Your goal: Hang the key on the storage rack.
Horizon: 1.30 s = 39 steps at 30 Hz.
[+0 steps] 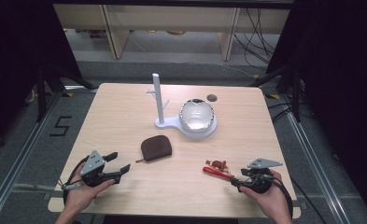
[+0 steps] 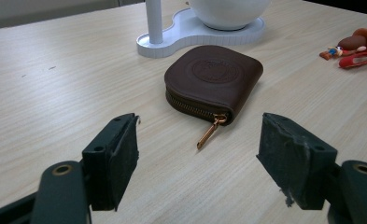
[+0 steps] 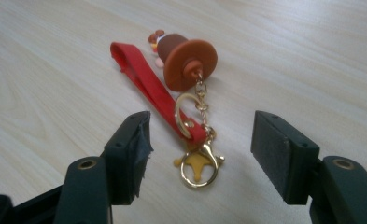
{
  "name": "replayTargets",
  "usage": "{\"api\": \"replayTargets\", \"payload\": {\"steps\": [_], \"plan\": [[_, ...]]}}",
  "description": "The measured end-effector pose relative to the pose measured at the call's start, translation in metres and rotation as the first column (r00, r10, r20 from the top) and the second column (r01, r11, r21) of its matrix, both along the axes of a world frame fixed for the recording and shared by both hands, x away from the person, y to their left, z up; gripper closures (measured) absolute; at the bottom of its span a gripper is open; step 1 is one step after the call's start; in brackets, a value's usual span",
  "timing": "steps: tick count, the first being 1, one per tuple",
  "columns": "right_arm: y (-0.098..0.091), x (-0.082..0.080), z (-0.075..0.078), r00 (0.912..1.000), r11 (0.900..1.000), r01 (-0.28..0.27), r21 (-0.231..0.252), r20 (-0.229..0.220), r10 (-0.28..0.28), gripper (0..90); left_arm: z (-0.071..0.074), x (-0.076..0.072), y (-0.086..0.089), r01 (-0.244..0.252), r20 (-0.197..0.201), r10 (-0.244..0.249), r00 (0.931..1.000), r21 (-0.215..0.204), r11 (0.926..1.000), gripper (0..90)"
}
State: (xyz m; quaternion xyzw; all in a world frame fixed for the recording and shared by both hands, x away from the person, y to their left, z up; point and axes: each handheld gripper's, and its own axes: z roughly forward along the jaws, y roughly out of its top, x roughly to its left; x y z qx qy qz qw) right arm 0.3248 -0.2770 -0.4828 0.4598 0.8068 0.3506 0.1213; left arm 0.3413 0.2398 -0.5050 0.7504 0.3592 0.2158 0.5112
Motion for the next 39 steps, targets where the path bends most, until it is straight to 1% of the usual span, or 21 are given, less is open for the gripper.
{"api": "replayTargets", "payload": {"steps": [2, 3, 4, 8, 11, 12, 14, 16, 20, 21, 23, 24, 25, 27, 28, 29, 31, 33, 34, 37, 39], "plan": [[0.001, 0.001, 0.001, 1.0, 0.9999, 0.007, 0.013, 0.005, -0.007, 38.3, 0.002, 0.002, -0.002, 0.005, -0.006, -0.005, 1.0, -0.001, 1.0, 27.7], [0.0, 0.003, 0.0, 0.9993, 1.0, -0.007, 0.001, 0.036, 0.007, 38.1, 0.004, 0.003, -0.003, 0.009, -0.003, -0.009, 1.0, 0.0, 1.0, 27.8], [0.003, 0.0, 0.002, 0.9994, 0.999, 0.034, 0.029, -0.004, -0.034, 37.8, 0.005, 0.004, -0.004, 0.012, -0.009, -0.012, 0.9999, 0.004, 0.9999, 27.9], [0.004, 0.002, 0.002, 0.9996, 0.9993, 0.028, 0.025, 0.0, -0.028, 38.0, 0.007, 0.011, -0.01, 0.029, -0.022, -0.029, 0.9993, -0.012, 0.9995, 28.2], [0.006, 0.001, 0.004, 0.9984, 0.9982, 0.039, 0.046, -0.044, -0.037, 38.3, 0.01, 0.019, -0.018, 0.056, -0.032, -0.056, 0.9979, 0.001, 0.9984, 28.2], [0.003, 0.004, 0.003, 0.9999, 0.9995, 0.015, 0.026, -0.006, -0.015, 38.4, 0.011, 0.021, -0.021, 0.063, -0.035, -0.062, 0.9974, 0.008, 0.998, 28.1], [0.002, 0.005, 0.004, 0.9999, 0.9996, 0.016, 0.024, -0.005, -0.016, 38.5, 0.013, 0.026, -0.029, 0.092, -0.042, -0.09, 0.995, 0.038, 0.995, 28.0], [0.003, 0.005, 0.007, 0.9985, 0.9979, 0.04, 0.05, -0.04, -0.038, 38.5, 0.014, 0.033, -0.036, 0.122, -0.055, -0.118, 0.9915, 0.068, 0.9902, 27.8], [0.002, 0.008, 0.009, 1.0, 0.9999, -0.002, 0.016, 0.005, 0.001, 38.3, 0.015, 0.049, -0.046, 0.166, -0.089, -0.155, 0.9839, 0.129, 0.9778, 26.5], [0.004, 0.008, 0.01, 0.9998, 0.9988, 0.007, 0.048, -0.018, -0.006, 38.2, 0.016, 0.053, -0.047, 0.176, -0.095, -0.164, 0.9819, 0.139, 0.9745, 26.0], [0.005, 0.008, 0.012, 0.9998, 0.9996, 0.006, 0.029, -0.017, -0.006, 38.1, 0.018, 0.06, -0.05, 0.193, -0.11, -0.177, 0.9781, 0.166, 0.967, 25.0], [0.006, 0.008, 0.013, 0.999, 0.9995, 0.017, 0.028, -0.042, -0.016, 38.0, 0.019, 0.063, -0.051, 0.2, -0.11, -0.182, 0.9771, 0.179, 0.9633, 24.9], [0.006, 0.011, 0.011, 0.9999, 0.9998, -0.007, 0.018, -0.008, 0.007, 38.0, 0.021, 0.067, -0.051, 0.214, -0.126, -0.19, 0.9737, 0.217, 0.9525, 24.3], [0.009, 0.011, 0.013, 0.9991, 0.9998, 0.012, 0.018, -0.041, -0.011, 37.7, 0.021, 0.071, -0.052, 0.23, -0.146, -0.199, 0.9689, 0.235, 0.9446, 23.0], [0.01, 0.012, 0.014, 0.9992, 0.9997, 0.013, 0.022, -0.038, -0.012, 37.6, 0.02, 0.073, -0.054, 0.224, -0.15, -0.192, 0.9699, 0.241, 0.9441, 22.5], [0.01, 0.014, 0.013, 0.9995, 0.9994, -0.018, 0.03, -0.025, 0.019, 37.4, 0.02, 0.074, -0.055, 0.234, -0.159, -0.198, 0.9672, 0.255, 0.9381, 21.9], [0.012, 0.012, 0.016, 0.9996, 0.9999, -0.003, 0.011, -0.028, 0.003, 37.0, 0.019, 0.076, -0.058, 0.249, -0.166, -0.21, 0.9636, 0.266, 0.9312, 21.6], [0.013, 0.012, 0.017, 0.9988, 1.0, -0.002, 0.01, -0.049, 0.002, 36.4, 0.019, 0.076, -0.06, 0.244, -0.164, -0.205, 0.965, 0.276, 0.9297, 21.3], [0.013, 0.012, 0.018, 0.9988, 1.0, -0.004, 0.007, -0.049, 0.005, 36.3, 0.018, 0.077, -0.06, 0.256, -0.166, -0.216, 0.9622, 0.274, 0.9271, 21.1], [0.012, 0.012, 0.019, 0.9989, 0.9999, -0.013, -0.007, -0.046, 0.013, 35.9, 0.019, 0.076, -0.063, 0.241, -0.167, -0.2, 0.9654, 0.277, 0.9303, 21.0], [0.013, 0.013, 0.017, 0.9992, 0.9997, -0.021, -0.009, -0.035, 0.021, 35.8, 0.02, 0.077, -0.063, 0.254, -0.157, -0.217, 0.9635, 0.277, 0.9267, 20.9]]}}
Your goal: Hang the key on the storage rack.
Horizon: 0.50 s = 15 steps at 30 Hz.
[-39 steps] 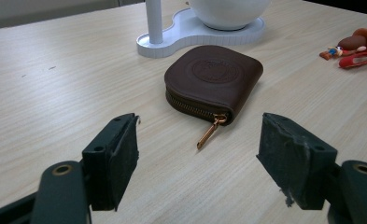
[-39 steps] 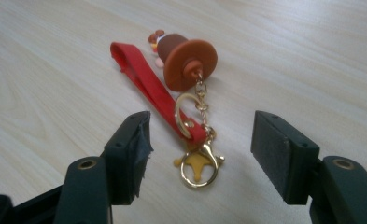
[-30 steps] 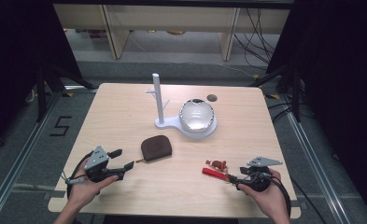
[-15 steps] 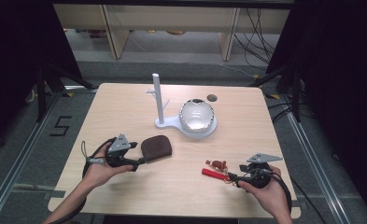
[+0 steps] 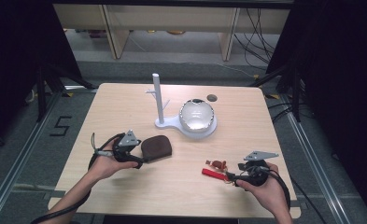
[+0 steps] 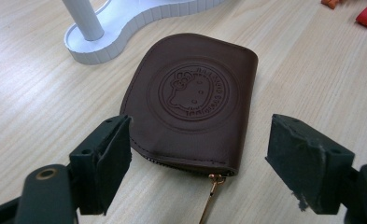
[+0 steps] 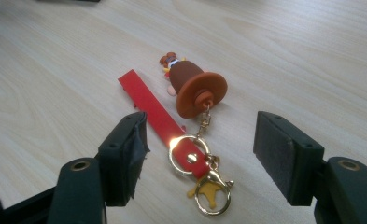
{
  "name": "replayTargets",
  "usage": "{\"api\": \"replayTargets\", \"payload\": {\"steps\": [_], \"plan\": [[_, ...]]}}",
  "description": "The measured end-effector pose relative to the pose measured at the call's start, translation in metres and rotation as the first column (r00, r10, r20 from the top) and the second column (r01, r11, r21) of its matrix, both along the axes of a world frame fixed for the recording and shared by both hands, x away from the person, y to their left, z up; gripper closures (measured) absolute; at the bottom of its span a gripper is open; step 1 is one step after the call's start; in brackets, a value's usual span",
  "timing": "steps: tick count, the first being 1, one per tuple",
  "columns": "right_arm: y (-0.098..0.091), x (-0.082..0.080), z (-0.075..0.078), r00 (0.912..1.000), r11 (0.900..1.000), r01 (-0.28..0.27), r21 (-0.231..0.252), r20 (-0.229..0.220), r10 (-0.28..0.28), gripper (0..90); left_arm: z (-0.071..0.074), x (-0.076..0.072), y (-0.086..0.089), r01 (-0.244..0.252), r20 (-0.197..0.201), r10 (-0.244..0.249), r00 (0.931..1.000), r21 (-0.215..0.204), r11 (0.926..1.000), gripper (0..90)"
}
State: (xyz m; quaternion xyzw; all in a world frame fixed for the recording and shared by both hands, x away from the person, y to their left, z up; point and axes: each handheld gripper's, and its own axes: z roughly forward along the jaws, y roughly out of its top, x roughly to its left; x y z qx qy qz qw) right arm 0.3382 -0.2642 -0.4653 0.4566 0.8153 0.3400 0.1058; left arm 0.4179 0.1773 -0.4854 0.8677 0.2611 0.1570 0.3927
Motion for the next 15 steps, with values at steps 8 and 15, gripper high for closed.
{"api": "replayTargets", "payload": {"steps": [8, 15], "plan": [[0.008, 0.009, -0.007, 0.9987, 0.9993, -0.029, -0.021, -0.043, 0.028, 36.1, 0.0, -0.001, 0.0, -0.006, 0.004, 0.006, 1.0, 0.002, 1.0, 20.9], [0.013, 0.008, -0.008, 0.9971, 0.9999, -0.011, -0.009, -0.076, 0.01, 36.0, -0.001, 0.016, -0.012, 0.02, -0.002, -0.02, 0.9998, 0.053, 0.9984, 19.3]]}}
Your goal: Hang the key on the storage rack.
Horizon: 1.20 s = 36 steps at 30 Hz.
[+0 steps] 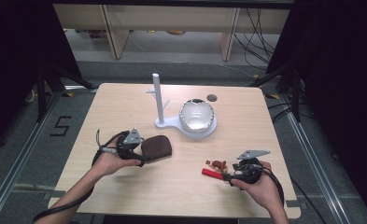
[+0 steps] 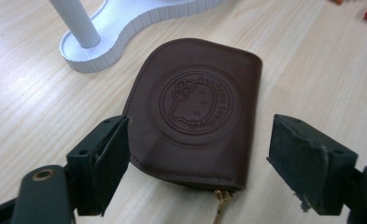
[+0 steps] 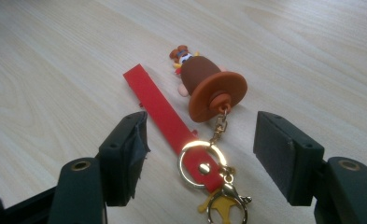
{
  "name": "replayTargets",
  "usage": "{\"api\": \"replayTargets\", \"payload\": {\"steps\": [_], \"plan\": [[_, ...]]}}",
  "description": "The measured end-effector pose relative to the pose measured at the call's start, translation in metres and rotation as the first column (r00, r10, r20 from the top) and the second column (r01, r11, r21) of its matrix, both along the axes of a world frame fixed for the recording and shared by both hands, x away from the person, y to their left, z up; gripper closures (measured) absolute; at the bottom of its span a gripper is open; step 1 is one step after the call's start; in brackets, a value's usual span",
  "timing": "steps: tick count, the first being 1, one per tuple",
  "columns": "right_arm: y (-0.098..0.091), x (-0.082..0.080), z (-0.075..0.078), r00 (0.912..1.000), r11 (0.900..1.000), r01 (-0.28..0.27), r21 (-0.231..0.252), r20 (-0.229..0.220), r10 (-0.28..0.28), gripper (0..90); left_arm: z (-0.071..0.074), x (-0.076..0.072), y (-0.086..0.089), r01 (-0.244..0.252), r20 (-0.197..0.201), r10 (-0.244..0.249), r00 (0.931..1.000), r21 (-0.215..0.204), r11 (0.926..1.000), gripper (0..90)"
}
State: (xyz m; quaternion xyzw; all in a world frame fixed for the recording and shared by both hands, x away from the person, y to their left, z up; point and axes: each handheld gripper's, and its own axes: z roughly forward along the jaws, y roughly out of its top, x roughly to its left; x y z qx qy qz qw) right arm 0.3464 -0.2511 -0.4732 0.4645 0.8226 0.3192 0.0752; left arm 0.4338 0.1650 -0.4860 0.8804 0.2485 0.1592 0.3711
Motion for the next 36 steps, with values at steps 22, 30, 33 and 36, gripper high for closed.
{"api": "replayTargets", "payload": {"steps": [22, 30, 33, 36], "plan": [[0.003, 0.001, -0.001, 0.9999, 0.9999, -0.011, 0.005, 0.002, 0.011, 33.9, 0.002, 0.029, -0.017, 0.143, -0.126, -0.122, 0.9845, 0.179, 0.9734, 13.5], [0.003, 0.0, -0.003, 0.9998, 0.9998, -0.017, 0.005, -0.004, 0.017, 33.4, -0.006, 0.026, -0.026, 0.182, -0.114, -0.159, 0.9807, 0.236, 0.9545, 1.3], [0.003, 0.0, -0.003, 0.9997, 0.9998, -0.02, -0.003, -0.014, 0.02, 33.4, -0.009, 0.024, -0.03, 0.2, -0.096, -0.18, 0.9791, 0.284, 0.9379, 0.0], [0.003, -0.001, -0.002, 0.9997, 0.9998, -0.021, 0.001, -0.009, 0.021, 33.4, -0.008, 0.025, -0.031, 0.189, -0.096, -0.167, 0.9811, 0.289, 0.9385, 0.0]]}}
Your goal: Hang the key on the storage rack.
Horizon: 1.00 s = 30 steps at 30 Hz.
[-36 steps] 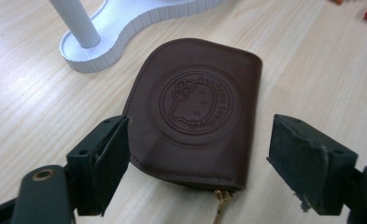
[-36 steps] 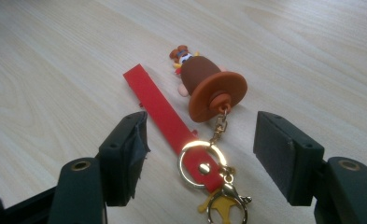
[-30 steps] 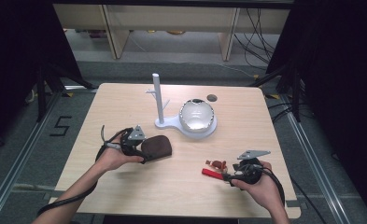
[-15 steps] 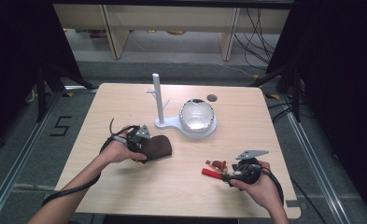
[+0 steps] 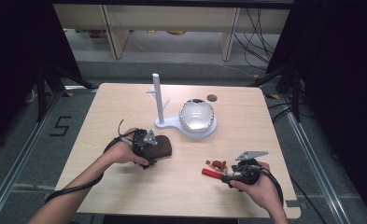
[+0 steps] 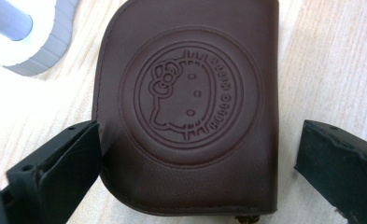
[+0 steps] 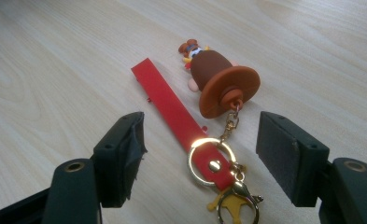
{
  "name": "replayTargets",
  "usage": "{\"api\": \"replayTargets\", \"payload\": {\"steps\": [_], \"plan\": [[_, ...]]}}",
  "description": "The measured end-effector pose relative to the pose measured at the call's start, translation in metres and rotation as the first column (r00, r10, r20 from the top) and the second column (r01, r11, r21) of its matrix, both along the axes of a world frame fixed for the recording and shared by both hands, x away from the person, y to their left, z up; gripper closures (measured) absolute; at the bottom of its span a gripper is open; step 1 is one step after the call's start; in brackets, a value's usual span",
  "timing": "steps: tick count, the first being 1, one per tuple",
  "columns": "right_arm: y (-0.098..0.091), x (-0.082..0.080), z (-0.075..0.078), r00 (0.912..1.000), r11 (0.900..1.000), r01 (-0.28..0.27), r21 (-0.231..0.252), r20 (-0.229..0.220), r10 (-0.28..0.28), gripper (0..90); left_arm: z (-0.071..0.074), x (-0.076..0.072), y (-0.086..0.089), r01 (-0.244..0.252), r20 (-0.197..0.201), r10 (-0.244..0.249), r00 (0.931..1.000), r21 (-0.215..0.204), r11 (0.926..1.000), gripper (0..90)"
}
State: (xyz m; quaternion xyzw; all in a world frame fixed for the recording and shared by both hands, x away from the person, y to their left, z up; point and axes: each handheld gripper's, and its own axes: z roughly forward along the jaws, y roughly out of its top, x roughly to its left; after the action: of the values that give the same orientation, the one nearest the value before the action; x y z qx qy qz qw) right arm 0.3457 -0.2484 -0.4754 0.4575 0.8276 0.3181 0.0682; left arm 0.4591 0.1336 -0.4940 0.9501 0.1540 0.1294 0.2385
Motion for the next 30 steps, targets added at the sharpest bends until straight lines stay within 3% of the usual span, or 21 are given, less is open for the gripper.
{"api": "replayTargets", "payload": {"steps": [7, 9, 10, 11, 12, 13, 14, 17, 22, 27, 30], "plan": [[-0.001, 0.0, 0.0, 1.0, 1.0, 0.0, 0.0, 0.001, 0.0, 33.6, 0.0, 0.001, -0.002, 0.01, 0.053, -0.013, 0.9985, 0.044, 0.999, 8.8], [-0.001, 0.0, -0.002, 0.9999, 0.9999, -0.01, -0.005, 0.013, 0.01, 33.9, -0.001, 0.001, 0.0, 0.004, 0.051, -0.005, 0.9987, 0.022, 0.9997, 10.4], [0.001, -0.003, -0.001, 0.9994, 0.9997, 0.018, 0.019, -0.031, -0.017, 33.9, -0.001, 0.0, 0.001, 0.004, 0.05, -0.004, 0.9987, 0.015, 0.9999, 11.9], [0.001, -0.003, -0.001, 0.9994, 0.9997, 0.018, 0.019, -0.031, -0.017, 34.0, 0.001, 0.0, 0.001, 0.002, 0.046, -0.002, 0.9989, 0.01, 1.0, 13.3], [0.002, -0.003, -0.001, 0.9995, 0.9997, 0.017, 0.018, -0.028, -0.016, 34.1, 0.003, 0.0, 0.002, -0.002, 0.037, 0.002, 0.9993, -0.005, 1.0, 16.3], [-0.001, 0.0, -0.002, 0.9999, 0.9999, -0.011, -0.003, 0.014, 0.011, 34.3, 0.006, 0.0, 0.002, -0.012, 0.037, 0.013, 0.9992, -0.03, 0.9995, 21.0], [-0.001, -0.001, -0.002, 0.9999, 0.9999, -0.01, -0.003, 0.014, 0.01, 34.5, 0.008, -0.001, 0.001, -0.03, 0.032, 0.031, 0.999, -0.053, 0.9981, 25.8], [0.0, -0.001, 0.001, 0.9999, 1.0, 0.001, 0.003, 0.011, -0.001, 34.7, 0.015, -0.003, -0.001, -0.033, 0.034, 0.035, 0.9988, -0.052, 0.9981, 37.2], [-0.001, -0.001, 0.003, 0.9993, 1.0, -0.003, 0.006, 0.037, 0.003, 35.3, 0.027, -0.005, -0.001, -0.049, 0.061, 0.055, 0.9966, -0.095, 0.9943, 54.5], [0.0, -0.001, 0.004, 0.9998, 1.0, -0.002, 0.006, 0.017, 0.002, 35.5, 0.034, -0.005, 0.003, -0.075, 0.058, 0.083, 0.9948, -0.129, 0.9888, 61.0], [0.0, -0.001, 0.004, 0.9998, 1.0, -0.005, 0.007, 0.018, 0.005, 35.5, 0.039, -0.006, 0.005, -0.106, 0.075, 0.119, 0.9901, -0.154, 0.9823, 65.1]]}}
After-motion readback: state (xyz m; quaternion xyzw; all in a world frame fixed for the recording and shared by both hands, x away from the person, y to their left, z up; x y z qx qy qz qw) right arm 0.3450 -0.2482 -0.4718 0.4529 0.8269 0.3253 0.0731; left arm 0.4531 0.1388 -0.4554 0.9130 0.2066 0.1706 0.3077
